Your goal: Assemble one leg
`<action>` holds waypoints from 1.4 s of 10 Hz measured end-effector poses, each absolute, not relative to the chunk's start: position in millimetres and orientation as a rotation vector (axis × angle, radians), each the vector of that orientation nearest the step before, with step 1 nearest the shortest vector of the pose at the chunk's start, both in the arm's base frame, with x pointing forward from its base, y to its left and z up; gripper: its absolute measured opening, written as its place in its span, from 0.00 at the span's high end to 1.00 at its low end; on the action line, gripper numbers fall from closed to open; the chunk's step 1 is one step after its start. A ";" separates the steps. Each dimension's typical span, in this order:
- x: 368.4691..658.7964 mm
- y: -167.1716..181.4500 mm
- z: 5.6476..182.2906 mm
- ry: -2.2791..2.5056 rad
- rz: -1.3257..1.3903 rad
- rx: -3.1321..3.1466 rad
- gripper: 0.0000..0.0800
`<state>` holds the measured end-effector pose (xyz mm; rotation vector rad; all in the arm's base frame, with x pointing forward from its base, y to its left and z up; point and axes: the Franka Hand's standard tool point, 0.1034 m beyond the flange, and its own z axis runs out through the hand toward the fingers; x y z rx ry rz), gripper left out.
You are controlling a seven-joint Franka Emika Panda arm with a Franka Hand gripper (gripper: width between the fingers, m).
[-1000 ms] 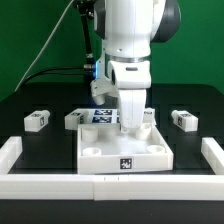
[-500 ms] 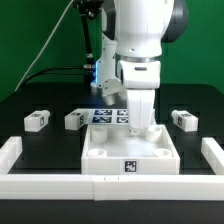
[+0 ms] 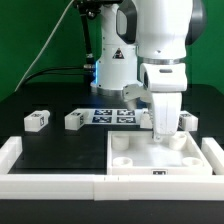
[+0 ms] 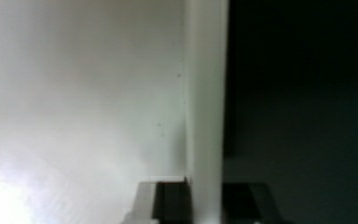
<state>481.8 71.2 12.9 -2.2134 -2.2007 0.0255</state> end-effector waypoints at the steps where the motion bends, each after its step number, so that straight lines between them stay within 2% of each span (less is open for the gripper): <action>1: 484.5 76.2 12.7 -2.199 0.015 -2.218 0.92; 4: 485.3 84.0 12.8 -2.213 -0.005 -2.212 0.92; 5: 485.2 83.1 12.6 -2.211 -0.004 -2.213 0.80; 6: 485.2 82.8 12.6 -2.210 -0.003 -2.214 0.80; 8: 485.3 82.4 12.6 -2.210 -0.003 -2.215 0.45; 9: 485.3 82.3 12.6 -2.209 -0.003 -2.215 0.45; 10: 485.3 82.2 12.5 -2.209 -0.003 -2.215 0.25; 11: 485.3 82.0 12.5 -2.209 -0.003 -2.216 0.21; 14: 485.3 81.9 12.5 -2.209 -0.003 -2.216 0.19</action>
Offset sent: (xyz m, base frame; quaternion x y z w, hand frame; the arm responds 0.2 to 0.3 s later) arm 0.0032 0.0112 -0.0005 -0.0332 -0.0065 -0.0028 0.9994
